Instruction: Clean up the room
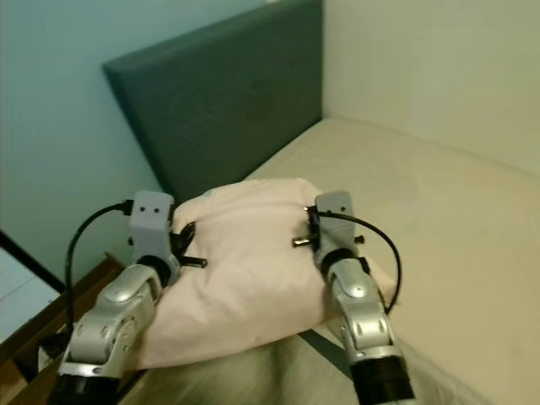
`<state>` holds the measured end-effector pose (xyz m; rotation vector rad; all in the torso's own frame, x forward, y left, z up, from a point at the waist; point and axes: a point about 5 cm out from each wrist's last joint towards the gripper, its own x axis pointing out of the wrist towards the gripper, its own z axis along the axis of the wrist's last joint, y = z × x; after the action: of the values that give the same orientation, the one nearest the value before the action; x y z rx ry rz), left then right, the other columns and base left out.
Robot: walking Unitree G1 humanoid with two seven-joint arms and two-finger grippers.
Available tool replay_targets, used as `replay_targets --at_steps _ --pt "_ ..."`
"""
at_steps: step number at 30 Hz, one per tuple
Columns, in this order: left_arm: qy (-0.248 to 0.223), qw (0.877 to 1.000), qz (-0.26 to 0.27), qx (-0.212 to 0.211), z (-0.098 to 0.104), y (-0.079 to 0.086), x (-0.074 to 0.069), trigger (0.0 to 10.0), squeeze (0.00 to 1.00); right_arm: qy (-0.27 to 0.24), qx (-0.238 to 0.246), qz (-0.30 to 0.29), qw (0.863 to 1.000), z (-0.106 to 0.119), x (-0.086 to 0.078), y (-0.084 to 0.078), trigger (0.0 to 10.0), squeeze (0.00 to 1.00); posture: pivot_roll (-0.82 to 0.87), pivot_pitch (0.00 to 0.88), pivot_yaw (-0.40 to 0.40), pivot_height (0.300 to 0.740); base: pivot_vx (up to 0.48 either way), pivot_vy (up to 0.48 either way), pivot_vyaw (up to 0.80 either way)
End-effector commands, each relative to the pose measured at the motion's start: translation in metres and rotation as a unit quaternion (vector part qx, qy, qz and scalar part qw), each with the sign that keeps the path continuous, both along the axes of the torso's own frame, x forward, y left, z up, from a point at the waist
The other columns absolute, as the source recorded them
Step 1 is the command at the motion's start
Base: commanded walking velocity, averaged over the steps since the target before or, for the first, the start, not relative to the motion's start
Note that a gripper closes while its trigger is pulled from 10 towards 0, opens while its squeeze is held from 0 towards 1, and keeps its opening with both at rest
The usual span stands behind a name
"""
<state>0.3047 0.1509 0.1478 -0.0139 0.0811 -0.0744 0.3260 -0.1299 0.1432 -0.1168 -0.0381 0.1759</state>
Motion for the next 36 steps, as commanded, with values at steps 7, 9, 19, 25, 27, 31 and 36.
replay_targets --at_steps 7,9,19,25,27,31,36 --pt "-0.005 1.000 0.016 0.004 0.004 0.008 0.001 10.0 0.00 -0.024 0.013 -0.023 0.999 0.010 0.002 -0.009 10.0 0.00 -0.06 0.090 0.047 0.740 0.000 0.000 0.80" --pt "-0.006 1.000 0.013 -0.001 0.005 0.006 0.002 10.0 0.00 -0.022 0.014 -0.025 0.999 0.010 0.002 -0.010 10.0 0.00 -0.06 0.090 0.047 0.740 0.000 0.000 0.80" --pt "0.005 1.000 0.018 -0.017 0.006 0.002 0.004 10.0 0.00 -0.027 0.056 -0.032 0.998 0.013 0.001 -0.013 10.0 0.00 -0.06 0.091 0.051 0.740 0.000 0.000 0.62" --pt "0.004 1.000 0.017 -0.024 0.007 0.001 0.004 10.0 0.00 -0.025 0.054 -0.027 0.998 0.011 -0.001 -0.011 10.0 0.00 -0.07 0.089 0.047 0.740 0.000 0.000 0.00" --pt "0.003 1.000 0.016 -0.025 0.008 0.001 0.004 10.0 0.00 -0.024 0.054 -0.026 0.998 0.011 -0.001 -0.011 10.0 0.00 -0.07 0.089 0.047 0.740 0.000 0.000 0.00" --pt "-0.002 1.000 0.010 -0.029 0.010 -0.002 0.004 10.0 0.00 -0.024 0.054 -0.025 0.998 0.011 -0.001 -0.012 10.0 0.00 -0.07 0.086 0.046 0.740 0.000 0.000 0.00" --pt "-0.010 0.999 0.008 -0.036 0.014 -0.003 0.006 10.0 0.00 -0.040 0.043 -0.022 0.998 0.016 -0.001 -0.012 10.0 0.00 -0.08 0.078 0.045 0.740 0.307 0.000 0.00"
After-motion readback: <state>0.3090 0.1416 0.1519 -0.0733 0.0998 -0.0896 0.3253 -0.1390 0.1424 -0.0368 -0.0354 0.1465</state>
